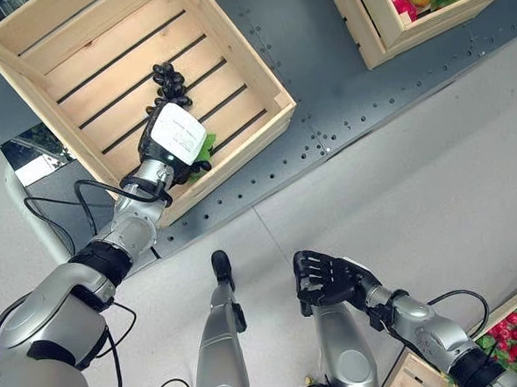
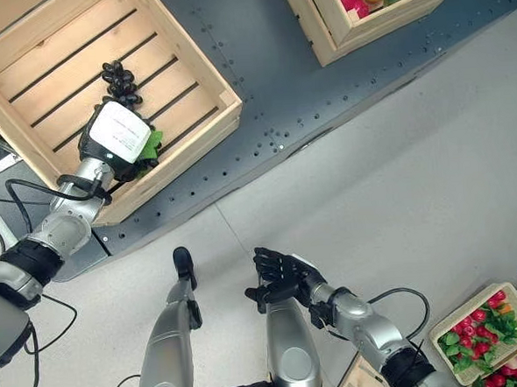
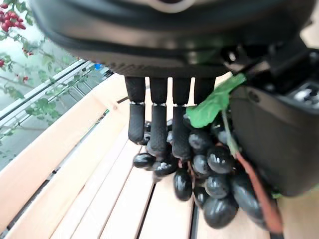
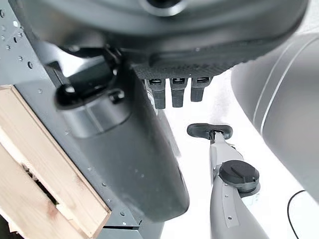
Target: Pick up the fruits from the basket on one side to the basket on the other side
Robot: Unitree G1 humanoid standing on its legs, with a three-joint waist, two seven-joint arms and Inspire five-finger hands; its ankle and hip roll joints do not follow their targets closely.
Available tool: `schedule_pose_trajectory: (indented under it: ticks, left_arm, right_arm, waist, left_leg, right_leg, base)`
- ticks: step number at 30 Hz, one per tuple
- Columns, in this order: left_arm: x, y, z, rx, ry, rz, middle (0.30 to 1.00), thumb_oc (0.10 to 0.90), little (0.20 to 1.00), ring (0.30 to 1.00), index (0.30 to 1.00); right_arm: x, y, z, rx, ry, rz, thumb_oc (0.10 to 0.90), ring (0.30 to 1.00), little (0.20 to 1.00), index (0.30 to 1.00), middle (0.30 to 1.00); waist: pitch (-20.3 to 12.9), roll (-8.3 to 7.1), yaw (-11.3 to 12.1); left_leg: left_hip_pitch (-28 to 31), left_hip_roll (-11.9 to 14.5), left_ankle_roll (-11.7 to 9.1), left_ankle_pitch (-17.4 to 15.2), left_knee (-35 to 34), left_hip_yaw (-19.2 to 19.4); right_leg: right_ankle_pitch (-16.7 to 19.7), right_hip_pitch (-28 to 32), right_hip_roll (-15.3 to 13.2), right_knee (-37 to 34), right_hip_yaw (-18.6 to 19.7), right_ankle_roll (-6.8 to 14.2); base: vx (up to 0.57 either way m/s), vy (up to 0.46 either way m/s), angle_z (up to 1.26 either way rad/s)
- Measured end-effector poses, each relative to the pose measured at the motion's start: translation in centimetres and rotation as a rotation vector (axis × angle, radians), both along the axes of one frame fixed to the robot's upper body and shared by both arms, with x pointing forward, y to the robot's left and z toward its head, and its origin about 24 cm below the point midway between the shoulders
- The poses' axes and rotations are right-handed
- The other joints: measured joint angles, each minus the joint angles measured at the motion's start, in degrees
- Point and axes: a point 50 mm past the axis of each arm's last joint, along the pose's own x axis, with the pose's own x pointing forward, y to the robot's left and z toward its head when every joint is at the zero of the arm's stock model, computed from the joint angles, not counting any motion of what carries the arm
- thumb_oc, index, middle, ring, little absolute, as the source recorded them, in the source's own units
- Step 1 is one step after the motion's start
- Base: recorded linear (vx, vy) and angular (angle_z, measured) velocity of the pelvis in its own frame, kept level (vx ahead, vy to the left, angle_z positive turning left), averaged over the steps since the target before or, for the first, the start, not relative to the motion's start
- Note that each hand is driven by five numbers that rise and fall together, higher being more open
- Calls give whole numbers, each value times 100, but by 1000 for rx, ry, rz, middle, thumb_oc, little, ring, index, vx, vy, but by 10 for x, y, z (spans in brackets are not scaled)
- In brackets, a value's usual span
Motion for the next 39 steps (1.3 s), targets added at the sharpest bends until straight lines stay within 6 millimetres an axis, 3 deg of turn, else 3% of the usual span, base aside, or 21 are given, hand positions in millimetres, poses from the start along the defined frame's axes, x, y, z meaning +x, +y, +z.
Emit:
schedule_pose_trajectory:
  ticks: [5,17,31,34,39]
  left_arm:
    - [0,7,-2,-94,-13,-8,300,400,300,300,300]
    - [-8,33,-5,-526,-192,-87,300,400,300,300,300]
    - [-48,32,-26,-942,-473,-297,300,400,300,300,300]
    - [-58,32,-35,-1105,-584,-303,300,400,300,300,300]
    - [-72,25,-40,-1209,-639,-384,300,400,300,300,300]
  right_arm:
    - [1,0,0,-1,-4,-2,800,900,900,900,900]
    - [1,-1,0,1,-14,-7,800,900,900,900,900]
    - [-5,2,-5,33,-14,-29,800,900,900,900,900]
    - [-13,5,-10,58,3,-46,800,900,900,900,900]
    - [-19,9,-14,88,8,-66,800,900,900,900,900]
  waist:
    - [0,-3,-6]
    - [-1,-4,45]
    - [-1,-4,341]
    - [-1,-4,445]
    - [-1,-4,485]
  left_leg:
    - [0,2,1,0,0,1]
    - [54,-1,4,5,1,-25]
    - [315,-6,-12,41,-148,-161]
    - [631,-16,-22,74,-367,-172]
    - [1035,-19,-41,146,-706,-300]
  right_leg:
    - [21,11,5,-30,0,0]
    - [45,92,4,-50,-23,3]
    - [47,462,11,-251,-181,4]
    - [52,767,14,-428,-216,12]
    - [115,1308,37,-871,-387,8]
  base:
    - [0,0,0]
    - [-1,0,0]
    - [-7,-17,4]
    - [-2,-34,4]
    - [16,-33,14]
